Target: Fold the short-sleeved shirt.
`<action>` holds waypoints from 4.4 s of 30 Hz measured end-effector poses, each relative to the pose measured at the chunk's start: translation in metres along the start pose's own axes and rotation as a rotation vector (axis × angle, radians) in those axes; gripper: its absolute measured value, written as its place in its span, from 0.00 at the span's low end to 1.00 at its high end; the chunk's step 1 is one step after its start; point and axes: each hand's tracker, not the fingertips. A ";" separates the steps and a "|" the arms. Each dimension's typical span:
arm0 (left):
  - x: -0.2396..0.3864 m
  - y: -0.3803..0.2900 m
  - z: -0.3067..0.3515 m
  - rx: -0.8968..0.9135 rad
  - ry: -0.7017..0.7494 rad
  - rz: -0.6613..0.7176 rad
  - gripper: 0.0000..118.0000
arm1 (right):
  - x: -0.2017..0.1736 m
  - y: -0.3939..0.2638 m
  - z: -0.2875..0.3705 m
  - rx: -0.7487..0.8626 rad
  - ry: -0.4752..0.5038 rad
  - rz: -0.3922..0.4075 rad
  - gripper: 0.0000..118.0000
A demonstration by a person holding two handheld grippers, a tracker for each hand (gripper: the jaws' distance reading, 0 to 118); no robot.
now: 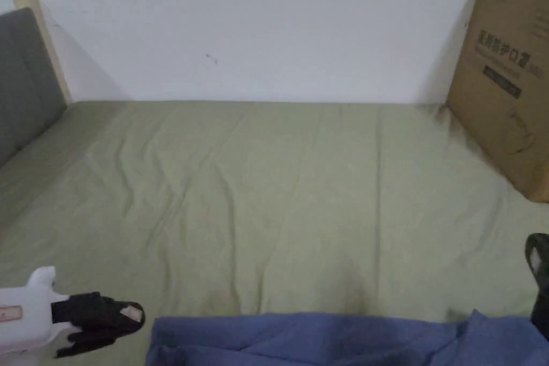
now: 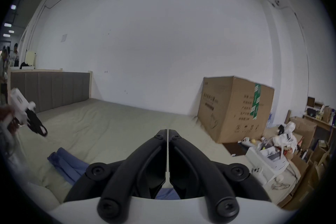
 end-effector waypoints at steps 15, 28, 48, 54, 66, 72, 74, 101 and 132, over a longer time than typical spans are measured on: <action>-0.103 0.018 -0.120 -0.244 -0.481 0.286 0.99 | -0.027 -0.013 -0.047 -0.176 0.071 0.047 0.04; -0.028 0.009 -0.086 -0.144 0.176 -0.203 0.11 | -0.040 -0.016 -0.054 -0.213 0.173 0.014 0.04; 0.157 -0.072 -0.224 -0.294 0.052 -0.279 1.00 | 0.026 -0.030 0.004 -0.220 0.111 -0.150 0.04; 0.142 -0.056 -0.165 -0.183 0.227 -0.335 1.00 | 0.037 -0.039 0.003 -0.235 0.086 -0.187 0.04; 0.139 -0.110 -0.239 -0.261 0.434 -0.666 0.02 | 0.035 -0.040 0.001 -0.234 0.118 -0.204 0.04; 0.154 -0.140 -0.282 -0.376 0.336 -0.663 0.02 | 0.030 -0.047 0.003 -0.255 0.099 -0.111 0.04; 0.161 -0.134 -0.269 -0.397 0.147 -0.561 0.02 | 0.029 -0.048 0.004 -0.258 0.116 -0.120 0.04; -0.045 -0.042 -0.193 -0.320 -0.476 0.210 1.00 | -0.024 -0.041 -0.042 -0.354 0.223 -0.074 0.04; 0.174 -0.078 -0.180 -0.222 0.418 -0.465 0.15 | 0.035 -0.045 0.002 -0.293 0.172 -0.208 0.04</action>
